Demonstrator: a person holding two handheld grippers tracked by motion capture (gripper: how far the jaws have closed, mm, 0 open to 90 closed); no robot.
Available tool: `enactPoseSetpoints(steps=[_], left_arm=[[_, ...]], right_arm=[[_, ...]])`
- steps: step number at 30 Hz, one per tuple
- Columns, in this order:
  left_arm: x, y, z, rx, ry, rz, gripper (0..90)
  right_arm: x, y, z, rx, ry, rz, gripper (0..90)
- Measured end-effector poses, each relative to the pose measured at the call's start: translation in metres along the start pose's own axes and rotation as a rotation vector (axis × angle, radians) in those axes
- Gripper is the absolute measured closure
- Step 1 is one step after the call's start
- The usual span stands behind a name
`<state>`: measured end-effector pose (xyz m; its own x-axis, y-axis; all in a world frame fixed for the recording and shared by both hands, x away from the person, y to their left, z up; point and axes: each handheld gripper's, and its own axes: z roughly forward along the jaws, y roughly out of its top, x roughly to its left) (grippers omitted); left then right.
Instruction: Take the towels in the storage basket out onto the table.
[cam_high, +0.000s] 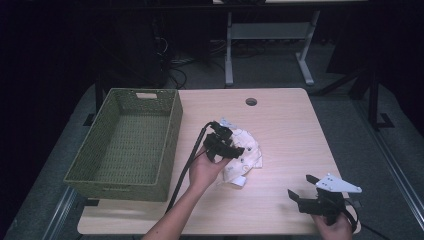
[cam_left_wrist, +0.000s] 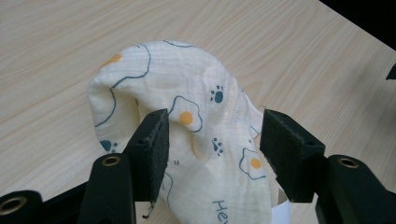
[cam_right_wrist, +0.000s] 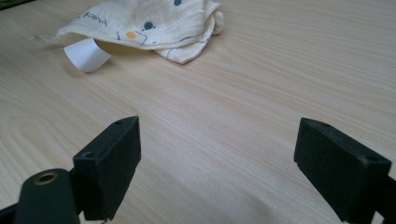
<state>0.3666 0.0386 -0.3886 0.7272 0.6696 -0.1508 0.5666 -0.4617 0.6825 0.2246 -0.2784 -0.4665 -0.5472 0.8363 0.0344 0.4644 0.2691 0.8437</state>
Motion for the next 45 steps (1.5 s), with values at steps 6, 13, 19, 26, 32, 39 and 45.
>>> enactPoseSetpoints(steps=[6, 13, 19, 26, 32, 39, 45], left_arm=[[0.0, -0.006, -0.005, 0.004, -0.003, 0.014, 39.7], [-0.002, -0.014, -0.011, -0.014, -0.013, 0.015, 36.5], [-0.004, -0.023, -0.014, -0.018, -0.008, 0.025, 33.8], [-0.002, -0.032, -0.019, -0.026, -0.012, 0.016, 30.2], [-0.001, -0.038, -0.026, -0.036, -0.015, 0.02, 27.7], [-0.002, -0.046, -0.029, -0.041, -0.017, 0.023, 27.2], [-0.001, -0.056, -0.03, -0.044, -0.033, 0.008, 26.2]], right_arm=[[0.001, 0.0, 0.001, 0.003, -0.002, 0.001, 14.3], [0.0, 0.0, 0.001, -0.001, -0.002, -0.001, 14.3], [0.001, 0.0, 0.0, 0.0, -0.003, 0.002, 14.3], [0.001, 0.0, 0.001, 0.004, -0.005, 0.001, 14.3], [0.0, -0.001, 0.0, 0.003, -0.008, 0.002, 14.2], [0.0, -0.001, 0.0, 0.006, -0.009, -0.001, 14.2], [0.0, -0.001, 0.0, 0.007, -0.009, -0.002, 14.2]])
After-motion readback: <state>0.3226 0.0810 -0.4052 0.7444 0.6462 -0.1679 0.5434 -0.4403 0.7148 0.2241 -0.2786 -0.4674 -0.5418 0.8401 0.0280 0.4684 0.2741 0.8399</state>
